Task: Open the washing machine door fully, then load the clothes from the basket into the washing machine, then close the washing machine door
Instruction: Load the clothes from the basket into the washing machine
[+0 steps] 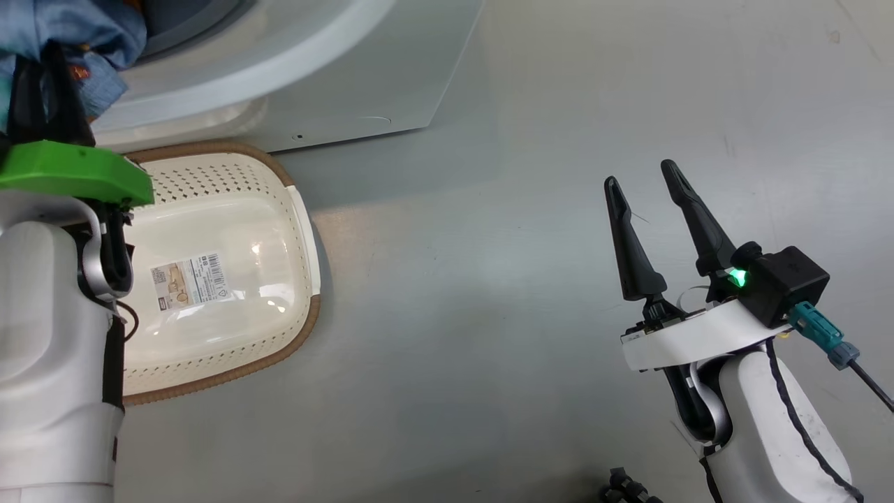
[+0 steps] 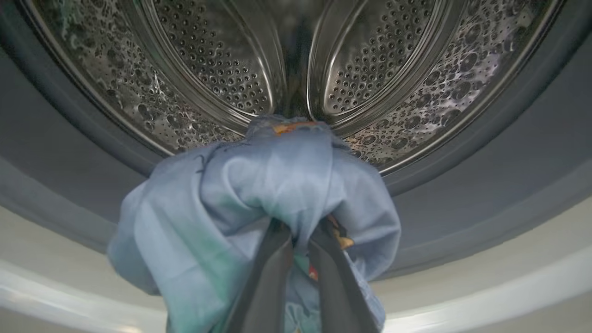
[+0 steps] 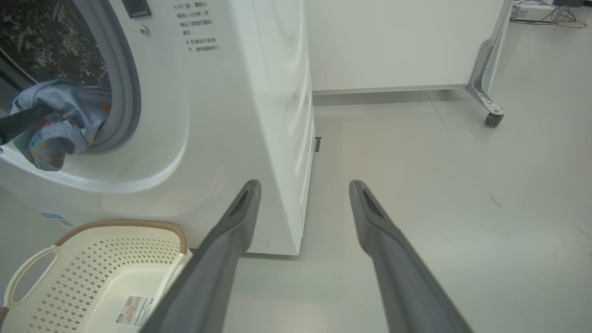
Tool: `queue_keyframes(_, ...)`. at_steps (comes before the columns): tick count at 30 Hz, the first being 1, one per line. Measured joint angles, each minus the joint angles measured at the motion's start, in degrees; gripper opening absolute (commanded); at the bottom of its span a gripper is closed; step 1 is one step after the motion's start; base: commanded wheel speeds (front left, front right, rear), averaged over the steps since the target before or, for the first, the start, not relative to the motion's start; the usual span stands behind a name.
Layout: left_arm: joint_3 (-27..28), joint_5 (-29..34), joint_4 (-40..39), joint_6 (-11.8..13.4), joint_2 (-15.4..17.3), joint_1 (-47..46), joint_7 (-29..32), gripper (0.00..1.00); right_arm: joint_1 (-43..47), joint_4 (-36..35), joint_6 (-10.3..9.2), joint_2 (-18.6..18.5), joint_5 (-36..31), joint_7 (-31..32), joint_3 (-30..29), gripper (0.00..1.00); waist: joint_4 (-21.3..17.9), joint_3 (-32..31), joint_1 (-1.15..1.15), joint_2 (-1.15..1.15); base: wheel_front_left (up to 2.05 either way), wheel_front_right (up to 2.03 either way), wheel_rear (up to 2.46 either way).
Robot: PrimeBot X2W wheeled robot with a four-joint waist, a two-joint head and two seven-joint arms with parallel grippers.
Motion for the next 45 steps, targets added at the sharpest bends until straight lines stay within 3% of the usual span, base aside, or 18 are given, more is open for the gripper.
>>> queue_keyframes(7,-0.9,2.0,-3.1,0.1,2.1,-3.5,1.4,0.00,0.5,0.5,0.00,0.3,1.1,0.0,1.6,1.00,-2.6,-0.8,0.00,0.00,0.00,0.00,0.00)
queue_keyframes(10,-0.7,2.3,-2.9,1.2,3.5,-5.5,3.2,0.00,1.4,0.5,0.00,0.3,2.5,0.0,2.4,1.00,-4.1,-1.1,0.00,0.00,0.00,0.00,0.00)
queue_keyframes(26,-0.1,8.8,6.6,4.1,14.2,-17.9,11.4,0.00,2.8,-0.5,0.00,0.5,6.8,0.0,7.3,1.00,-12.8,0.2,-0.01,0.00,0.00,0.00,0.00)
queue_keyframes(30,0.7,8.9,8.4,4.0,17.0,-21.9,12.8,0.00,4.1,-0.8,0.00,0.7,7.0,0.0,7.2,1.00,-15.0,1.2,0.00,0.00,0.00,0.00,0.00)
queue_keyframes(38,-2.6,11.1,12.2,1.4,17.5,-27.8,12.7,0.00,8.7,-1.4,0.00,1.0,7.0,0.0,2.9,1.00,-17.5,3.6,0.00,0.00,0.00,0.00,0.00)
queue_keyframes(45,-3.6,12.8,15.6,0.5,20.3,-31.4,12.1,0.00,11.7,-2.7,-0.01,1.2,6.8,0.0,0.9,1.00,-18.1,4.4,-0.01,0.00,0.13,0.13,0.13)
